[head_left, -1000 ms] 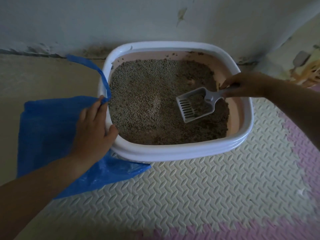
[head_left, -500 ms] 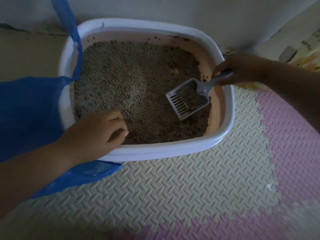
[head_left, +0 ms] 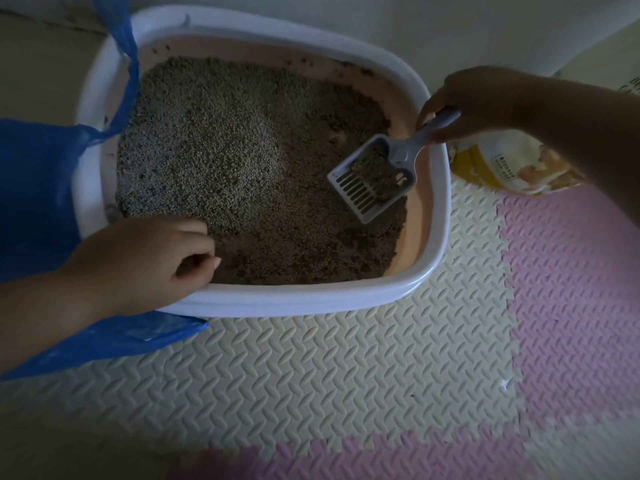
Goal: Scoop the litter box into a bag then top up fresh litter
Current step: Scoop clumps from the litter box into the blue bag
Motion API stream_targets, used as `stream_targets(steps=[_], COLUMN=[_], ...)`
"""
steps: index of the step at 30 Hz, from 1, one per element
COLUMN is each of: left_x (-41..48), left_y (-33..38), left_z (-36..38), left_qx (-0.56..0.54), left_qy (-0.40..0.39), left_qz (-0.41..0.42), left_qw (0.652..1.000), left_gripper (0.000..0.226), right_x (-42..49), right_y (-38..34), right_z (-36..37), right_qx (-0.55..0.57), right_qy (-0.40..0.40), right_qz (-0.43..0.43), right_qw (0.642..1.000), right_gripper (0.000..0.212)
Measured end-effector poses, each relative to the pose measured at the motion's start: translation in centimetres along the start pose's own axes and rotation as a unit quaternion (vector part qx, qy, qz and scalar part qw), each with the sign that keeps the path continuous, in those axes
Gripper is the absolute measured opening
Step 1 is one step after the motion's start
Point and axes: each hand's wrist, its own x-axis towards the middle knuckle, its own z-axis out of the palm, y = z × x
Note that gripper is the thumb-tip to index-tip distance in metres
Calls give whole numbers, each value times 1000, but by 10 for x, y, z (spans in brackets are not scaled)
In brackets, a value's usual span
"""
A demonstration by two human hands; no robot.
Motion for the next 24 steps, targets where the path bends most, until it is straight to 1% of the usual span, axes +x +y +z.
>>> stream_targets(steps=[6, 8, 14, 18, 20, 24], left_x=[-1, -1, -1, 0, 0, 0], left_y=[0, 0, 2, 4, 4, 4], left_z=[0, 0, -1, -2, -2, -1], left_qx=[-3, 3, 5, 13, 15, 18], left_qy=[-5, -3, -8, -3, 1, 5], left_qz=[-1, -1, 0, 1, 3, -2], left_qw=[1000, 1000, 1000, 1000, 1000, 1000], left_gripper=[38, 38, 36, 37, 36, 37], right_x=[19, 22, 25, 20, 17, 14], right_y=[-3, -4, -9, -19, -23, -38], right_z=[0, 1, 1, 9, 14, 34], right_qx=[-97, -113, -117, -103, -96, -72], right_qy=[-4, -11, -39, -55, -56, -102], right_qz=[-57, -74, -73, -100, -101, -107], right_qw=[994, 991, 990, 988, 989, 986], right_gripper=[33, 32, 31, 34, 34, 33])
